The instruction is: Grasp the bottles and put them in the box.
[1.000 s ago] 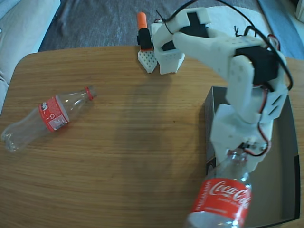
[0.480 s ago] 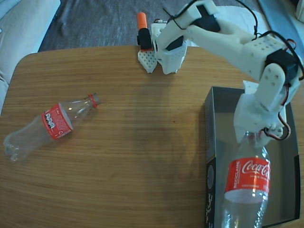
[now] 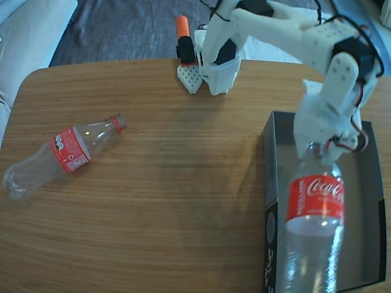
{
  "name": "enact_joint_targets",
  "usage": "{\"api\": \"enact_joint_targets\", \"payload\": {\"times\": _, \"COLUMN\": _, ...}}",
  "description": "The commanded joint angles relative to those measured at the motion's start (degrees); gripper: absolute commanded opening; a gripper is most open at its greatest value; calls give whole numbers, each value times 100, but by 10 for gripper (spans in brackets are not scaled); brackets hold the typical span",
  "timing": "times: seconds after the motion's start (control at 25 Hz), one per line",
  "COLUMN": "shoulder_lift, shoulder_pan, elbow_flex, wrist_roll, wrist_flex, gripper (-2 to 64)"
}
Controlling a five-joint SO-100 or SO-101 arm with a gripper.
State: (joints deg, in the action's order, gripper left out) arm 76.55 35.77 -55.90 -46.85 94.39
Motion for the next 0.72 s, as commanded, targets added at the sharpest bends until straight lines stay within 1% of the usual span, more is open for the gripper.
{"api": "enact_joint_targets", "payload": {"times": 0.0, "shoulder_lift": 571, "shoulder_pan": 229, "elbow_flex": 26, "wrist_roll": 62, "wrist_flex": 53, "gripper": 8}}
{"api": "enact_joint_targets", "payload": {"times": 0.28, "shoulder_lift": 545, "shoulder_pan": 949, "elbow_flex": -62, "wrist_roll": 738, "wrist_flex": 0, "gripper": 8}}
{"api": "enact_joint_targets", "payload": {"times": 0.52, "shoulder_lift": 606, "shoulder_pan": 1389, "elbow_flex": -677, "wrist_roll": 1222, "wrist_flex": -352, "gripper": 8}}
{"api": "enact_joint_targets", "payload": {"times": 0.68, "shoulder_lift": 527, "shoulder_pan": 1441, "elbow_flex": -1063, "wrist_roll": 1310, "wrist_flex": -686, "gripper": 8}}
